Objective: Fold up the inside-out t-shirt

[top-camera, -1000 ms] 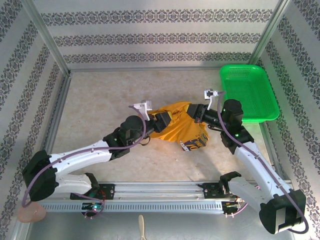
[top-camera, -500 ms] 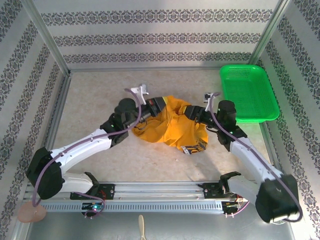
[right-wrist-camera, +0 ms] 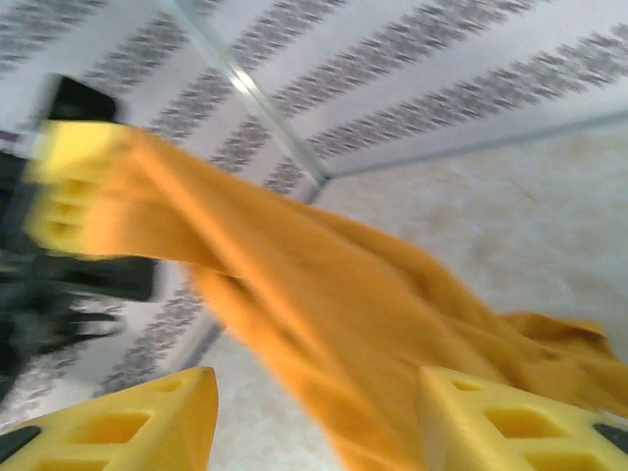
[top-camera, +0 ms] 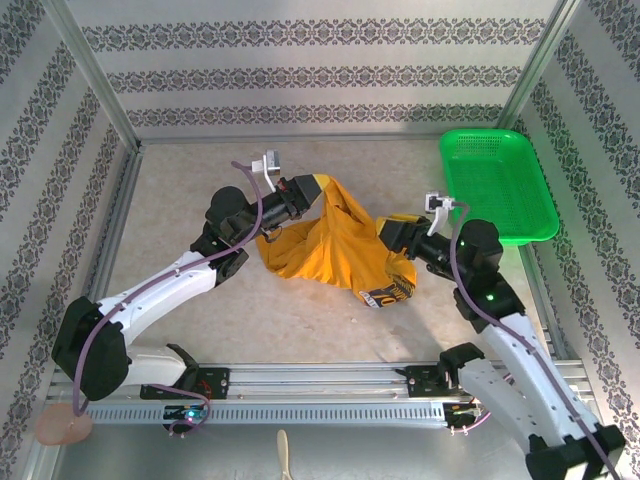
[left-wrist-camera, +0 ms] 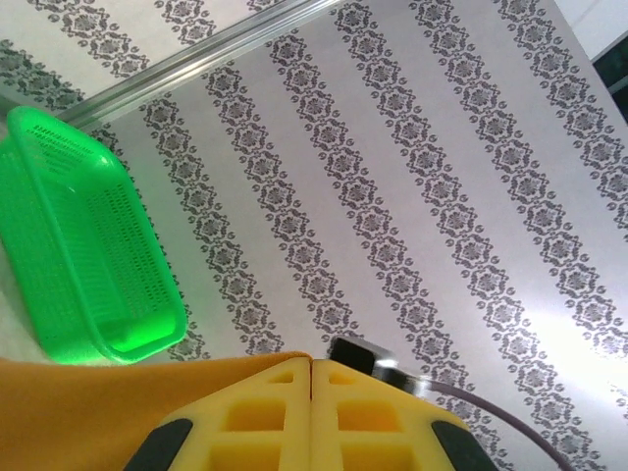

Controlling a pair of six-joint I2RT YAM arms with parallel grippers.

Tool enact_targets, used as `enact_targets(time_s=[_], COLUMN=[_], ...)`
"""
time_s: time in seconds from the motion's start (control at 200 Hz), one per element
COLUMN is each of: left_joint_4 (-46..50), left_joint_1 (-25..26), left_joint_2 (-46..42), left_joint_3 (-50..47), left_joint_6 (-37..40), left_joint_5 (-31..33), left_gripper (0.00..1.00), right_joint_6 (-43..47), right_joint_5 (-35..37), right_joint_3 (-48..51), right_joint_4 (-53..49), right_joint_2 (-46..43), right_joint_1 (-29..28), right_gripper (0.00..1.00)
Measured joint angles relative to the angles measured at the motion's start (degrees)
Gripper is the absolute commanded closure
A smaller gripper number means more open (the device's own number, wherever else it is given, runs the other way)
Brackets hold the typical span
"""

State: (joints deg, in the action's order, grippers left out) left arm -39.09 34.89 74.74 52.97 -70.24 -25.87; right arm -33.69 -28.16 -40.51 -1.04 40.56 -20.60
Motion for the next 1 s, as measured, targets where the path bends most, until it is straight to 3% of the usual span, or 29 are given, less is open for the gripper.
enact_targets(time_s=[0.165,0.275,0.694,0.819,0.999], left_joint_4=[-0.11,-0.07,0.0,0.02,-0.02], left_joint_1=[-0.09,-0.11,-0.11,-0.11,-0.11], left_joint_2=[0.0,0.0,0.0,0.0,0.0], left_joint_3=[-0.26,-0.35,-0.9,-0.9,-1.29], left_joint_6=[-1.18,-1.44,-2.27,-2.27,-2.25], left_joint_5=[0.0,0.02,0.44,0.44,0.44], left_gripper=[1.0,1.0,1.0,1.0,1.0], right_joint_6=[4.94,8.02,12.74,13.18,13.66], right_joint_5=[3.19,5.29,11.19,13.53,14.86], right_joint_3=[-8.26,-11.98,-17.27,-17.53,-18.95], right_joint_4=[-2.19,-3.17,-4.22,-3.91,-4.11], right_joint_2=[4.5,9.64,18.03,19.87,22.53], right_joint_1=[-10.32,-14.91,-20.06,-20.02,-19.17], right_gripper=[0.36,0.35,0.35,0.45,0.92])
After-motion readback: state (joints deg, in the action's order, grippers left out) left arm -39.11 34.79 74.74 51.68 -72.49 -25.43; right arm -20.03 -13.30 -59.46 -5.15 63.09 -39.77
